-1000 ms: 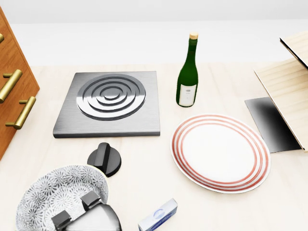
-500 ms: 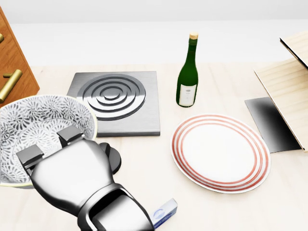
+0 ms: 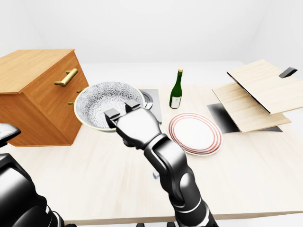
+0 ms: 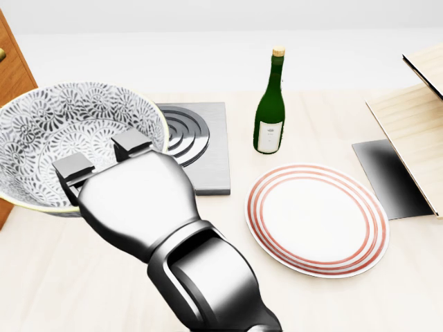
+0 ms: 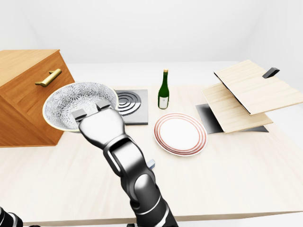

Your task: Pick up the akita bowl and put it on the plate.

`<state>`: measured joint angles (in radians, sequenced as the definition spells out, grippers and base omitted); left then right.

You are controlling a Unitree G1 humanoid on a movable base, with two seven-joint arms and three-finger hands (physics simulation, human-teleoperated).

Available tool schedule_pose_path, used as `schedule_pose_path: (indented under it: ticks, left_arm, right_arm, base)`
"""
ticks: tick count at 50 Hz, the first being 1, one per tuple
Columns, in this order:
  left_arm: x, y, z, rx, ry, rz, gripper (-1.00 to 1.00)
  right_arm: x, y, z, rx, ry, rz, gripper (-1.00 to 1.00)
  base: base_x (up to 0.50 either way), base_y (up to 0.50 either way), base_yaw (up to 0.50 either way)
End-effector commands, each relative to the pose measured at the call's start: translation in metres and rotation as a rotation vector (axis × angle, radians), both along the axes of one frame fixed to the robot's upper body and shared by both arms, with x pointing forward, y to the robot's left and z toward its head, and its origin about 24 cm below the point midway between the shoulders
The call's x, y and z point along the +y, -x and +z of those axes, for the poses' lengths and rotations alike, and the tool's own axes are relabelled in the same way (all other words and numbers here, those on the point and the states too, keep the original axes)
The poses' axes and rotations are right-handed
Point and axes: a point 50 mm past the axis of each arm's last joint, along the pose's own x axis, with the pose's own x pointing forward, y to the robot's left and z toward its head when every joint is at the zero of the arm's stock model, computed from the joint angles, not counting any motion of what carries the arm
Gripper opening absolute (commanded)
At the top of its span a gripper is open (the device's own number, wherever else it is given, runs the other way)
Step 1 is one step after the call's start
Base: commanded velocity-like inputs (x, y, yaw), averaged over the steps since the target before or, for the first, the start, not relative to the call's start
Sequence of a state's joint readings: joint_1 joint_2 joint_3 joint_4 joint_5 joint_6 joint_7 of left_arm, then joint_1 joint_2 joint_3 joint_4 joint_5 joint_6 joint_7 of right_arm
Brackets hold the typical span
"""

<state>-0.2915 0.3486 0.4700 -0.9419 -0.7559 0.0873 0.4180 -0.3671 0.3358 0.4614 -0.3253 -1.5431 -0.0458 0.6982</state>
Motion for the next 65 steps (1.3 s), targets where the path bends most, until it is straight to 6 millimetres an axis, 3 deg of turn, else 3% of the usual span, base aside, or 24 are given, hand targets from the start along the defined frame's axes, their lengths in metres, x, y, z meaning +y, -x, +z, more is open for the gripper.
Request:
schedule_pose_path:
  ticks: [1, 5, 8, 20, 34, 42, 50, 55, 56, 65]
  left_arm:
    - [-0.001, -0.001, 0.000, 0.000, -0.010, 0.001, 1.00]
    - [-0.002, 0.000, -0.001, 0.003, -0.037, 0.016, 1.00]
    - [0.000, 0.001, -0.001, -0.005, -0.021, 0.020, 1.00]
    - [-0.001, 0.002, 0.000, -0.011, -0.006, 0.007, 1.00]
    - [-0.002, 0.003, 0.000, -0.011, -0.010, 0.009, 1.00]
    - [-0.001, 0.003, 0.001, -0.017, -0.005, 0.011, 1.00]
    - [0.001, 0.002, 0.000, -0.009, 0.010, 0.003, 1.00]
    - [0.000, 0.003, 0.001, -0.013, 0.019, -0.008, 1.00]
    - [0.000, 0.002, 0.000, -0.004, 0.013, -0.005, 1.00]
    - [0.000, 0.001, -0.001, 0.004, -0.010, 0.017, 1.00]
  right_arm:
    - [-0.032, -0.018, 0.009, -0.060, 0.013, -0.110, -1.00]
    - [-0.045, -0.029, 0.010, -0.076, 0.044, -0.142, -1.00]
    - [-0.053, -0.028, 0.018, -0.100, 0.009, -0.160, -1.00]
    - [-0.092, -0.033, 0.009, -0.075, 0.005, -0.236, -1.00]
    - [-0.140, -0.036, 0.014, -0.077, -0.037, -0.336, -1.00]
    - [-0.145, -0.038, 0.023, -0.114, -0.018, -0.340, -1.00]
    - [-0.160, -0.038, 0.015, -0.084, -0.006, -0.359, -1.00]
    - [-0.185, -0.034, 0.005, -0.048, 0.010, -0.417, -1.00]
    - [-0.198, -0.029, -0.001, -0.028, 0.016, -0.440, -1.00]
    - [-0.226, -0.024, -0.006, 0.010, 0.005, -0.497, -1.00]
  base:
    - [0.00, 0.00, 0.00]
    - [0.00, 0.00, 0.00]
    - [0.00, 0.00, 0.00]
    - [0.00, 0.00, 0.00]
    - [0.00, 0.00, 0.00]
    - [0.00, 0.00, 0.00]
    - [0.00, 0.00, 0.00]
    - [0.00, 0.00, 0.00]
    - [0.00, 0.00, 0.00]
    - [0.00, 0.00, 0.00]
